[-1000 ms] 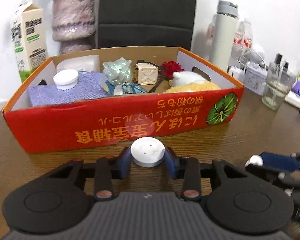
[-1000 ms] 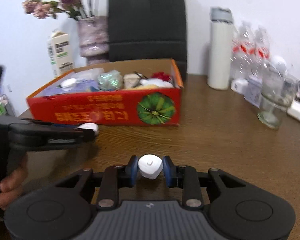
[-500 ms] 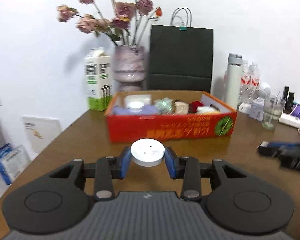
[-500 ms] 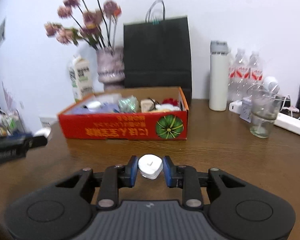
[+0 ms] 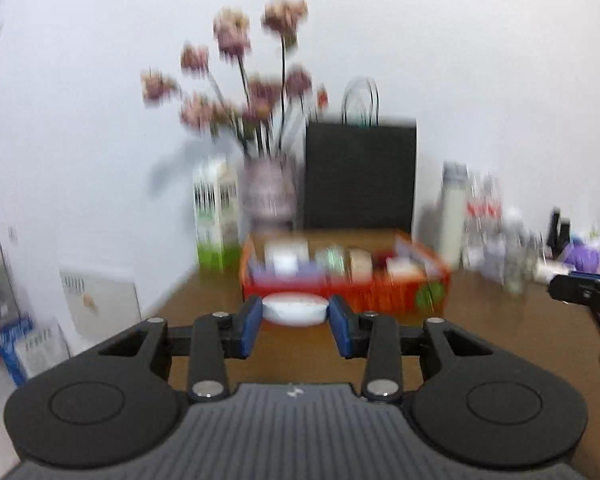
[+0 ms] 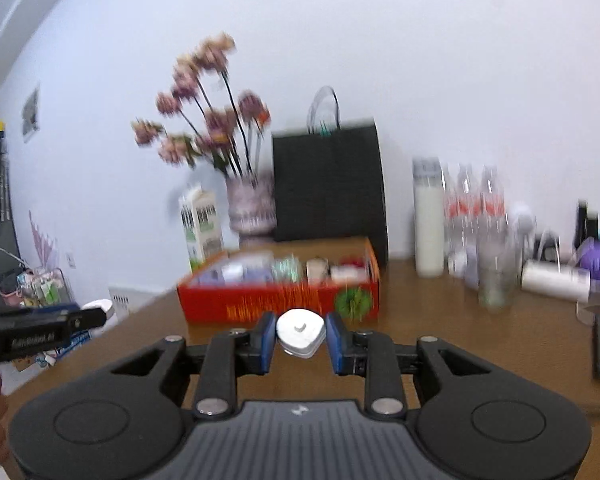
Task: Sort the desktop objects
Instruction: 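Carry the puck and earbud piece into the box and release both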
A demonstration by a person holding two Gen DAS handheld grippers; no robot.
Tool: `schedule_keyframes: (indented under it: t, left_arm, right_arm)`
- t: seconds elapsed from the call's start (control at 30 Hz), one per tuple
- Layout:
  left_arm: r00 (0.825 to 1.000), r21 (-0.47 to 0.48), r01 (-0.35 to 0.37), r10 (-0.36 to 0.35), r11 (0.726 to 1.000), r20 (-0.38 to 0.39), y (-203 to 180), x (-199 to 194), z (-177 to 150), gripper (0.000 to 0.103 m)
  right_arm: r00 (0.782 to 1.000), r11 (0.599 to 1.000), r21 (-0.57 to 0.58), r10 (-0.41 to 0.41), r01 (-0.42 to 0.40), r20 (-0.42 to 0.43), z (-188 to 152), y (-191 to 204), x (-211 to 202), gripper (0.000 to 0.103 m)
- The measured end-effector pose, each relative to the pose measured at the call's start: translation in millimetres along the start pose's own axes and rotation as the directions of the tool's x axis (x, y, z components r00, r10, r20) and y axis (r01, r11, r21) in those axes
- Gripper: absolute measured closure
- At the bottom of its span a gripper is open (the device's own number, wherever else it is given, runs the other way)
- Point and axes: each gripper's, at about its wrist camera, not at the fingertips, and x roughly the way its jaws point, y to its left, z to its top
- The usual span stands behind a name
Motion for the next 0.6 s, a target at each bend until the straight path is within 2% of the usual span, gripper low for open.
schedule_keyframes:
  t: [0.03,0.07,0.2,0.27,0.33,0.37,0.4,0.43,0.47,0.5,0.53,0.6]
  left_arm:
    - [1.000,-0.005,0.007,-0.007,1.000,0.021,4.4,6.6,12.2,0.077]
    - [1.000,-0.013,0.021,-0.020,1.000,0.023,8.2,16.1,23.6,0.081]
    - [0.988,-0.073,0.137,-0.142,0.988,-0.058,24.7,81.3,69.3,0.083]
    - [0.981,-0.073,0.157,-0.164,0.985,-0.103,29.1,123.5,76.5,0.084]
    - [0.980,-0.036,0.102,-0.106,0.994,-0.165,32.0,161.0,67.6,0.084]
    - [0.971,-0.046,0.060,-0.069,0.997,-0.231,40.1,172.3,56.3,0.083]
    - [0.956,-0.054,0.050,-0.063,0.997,-0.286,49.4,175.4,43.9,0.078]
    - [0.951,-0.068,0.054,-0.072,0.996,-0.302,58.6,169.6,32.7,0.065]
    - [0.953,-0.085,0.070,-0.092,0.994,-0.289,73.2,155.3,16.6,0.054]
    - [0.955,-0.090,0.063,-0.087,0.994,-0.285,86.3,139.6,1.2,0.034]
    - [0.957,-0.087,0.047,-0.070,0.995,-0.280,99.9,121.2,-15.6,0.027]
    - [0.955,-0.090,-0.007,-0.020,0.996,-0.296,120.5,85.6,-43.7,0.025]
  right_arm:
    - [1.000,1.000,-0.012,0.011,-0.011,0.019,11.1,-1.0,0.7,0.077]
    - [0.999,0.999,-0.025,0.021,-0.021,0.032,22.4,-2.5,4.5,0.077]
    - [0.999,0.997,-0.071,0.010,-0.006,0.051,73.2,-8.3,45.3,0.077]
    - [0.999,0.998,-0.046,0.033,-0.033,0.019,94.3,-16.1,81.7,0.077]
    - [0.999,0.999,-0.024,0.019,-0.020,-0.030,103.1,-26.2,122.1,0.077]
    - [0.998,1.000,-0.015,-0.007,0.006,-0.062,102.4,-29.4,141.4,0.077]
    - [0.995,1.000,-0.004,-0.028,0.028,-0.095,98.0,-31.4,157.0,0.077]
    - [0.993,1.000,0.015,-0.023,0.025,-0.119,90.5,-32.4,165.3,0.077]
    - [0.992,1.000,0.029,0.002,0.002,-0.127,81.2,-32.5,167.8,0.077]
    - [0.991,0.999,0.030,0.034,-0.030,-0.128,68.8,-32.0,168.4,0.077]
    - [0.990,0.999,0.022,0.050,-0.047,-0.135,55.8,-31.3,169.0,0.077]
    - [0.982,0.999,0.017,0.038,-0.036,-0.183,28.8,-31.0,178.1,0.077]
